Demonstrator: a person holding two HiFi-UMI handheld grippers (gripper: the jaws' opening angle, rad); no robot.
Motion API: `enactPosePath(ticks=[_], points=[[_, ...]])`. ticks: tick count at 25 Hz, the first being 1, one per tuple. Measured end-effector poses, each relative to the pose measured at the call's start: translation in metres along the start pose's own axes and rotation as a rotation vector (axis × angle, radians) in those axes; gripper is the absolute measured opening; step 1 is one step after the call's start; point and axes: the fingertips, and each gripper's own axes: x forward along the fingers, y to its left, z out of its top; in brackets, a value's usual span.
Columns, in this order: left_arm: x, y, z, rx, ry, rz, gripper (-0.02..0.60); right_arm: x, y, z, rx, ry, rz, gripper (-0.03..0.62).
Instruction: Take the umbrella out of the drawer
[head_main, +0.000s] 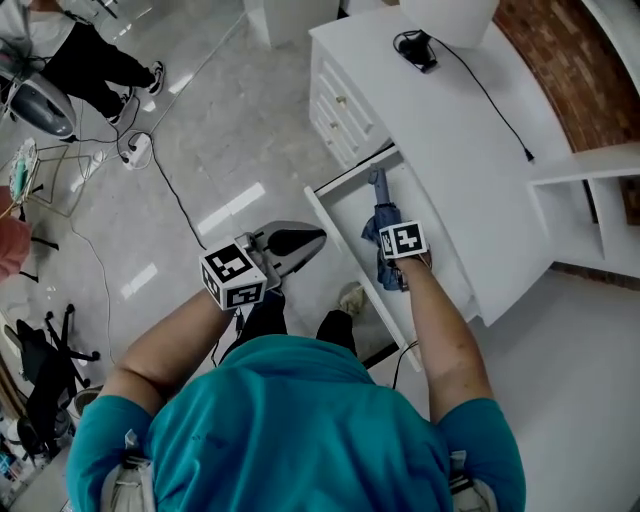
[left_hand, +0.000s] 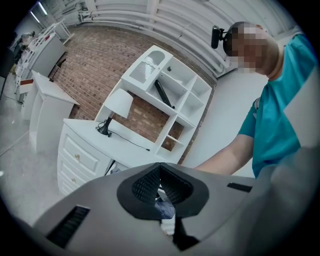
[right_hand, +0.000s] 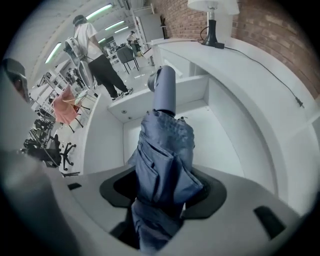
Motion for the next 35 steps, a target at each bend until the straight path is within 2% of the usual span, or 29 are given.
enactPosePath(ticks=[8,16,22,28,35], points=[[-0.001,-0.018,0.053,0.05,-0.063,-0.002,0.014,-0.084,0.005,0.022,-0.016,-0.15,0.038,0.256],[0.006,-0.037,0.121,0.14,-0.129,-0.009,0.014,-0.188,0.001,0.066,-0.023,-0.373,0.061,0.255],[0.008,-0.062,0.161,0.17,-0.159,-0.025,0.014,-0.267,0.01,0.082,-0.046,-0.508,0.11,0.255],[0.013,-0.076,0.21,0.256,-0.194,-0.024,0.014,-0.366,0.0,0.113,-0.076,-0.71,0.092,0.256],[0.011,-0.088,0.256,0.317,-0.212,-0.005,0.014,-0.471,-0.005,0.136,-0.108,-0.922,0.062,0.256]])
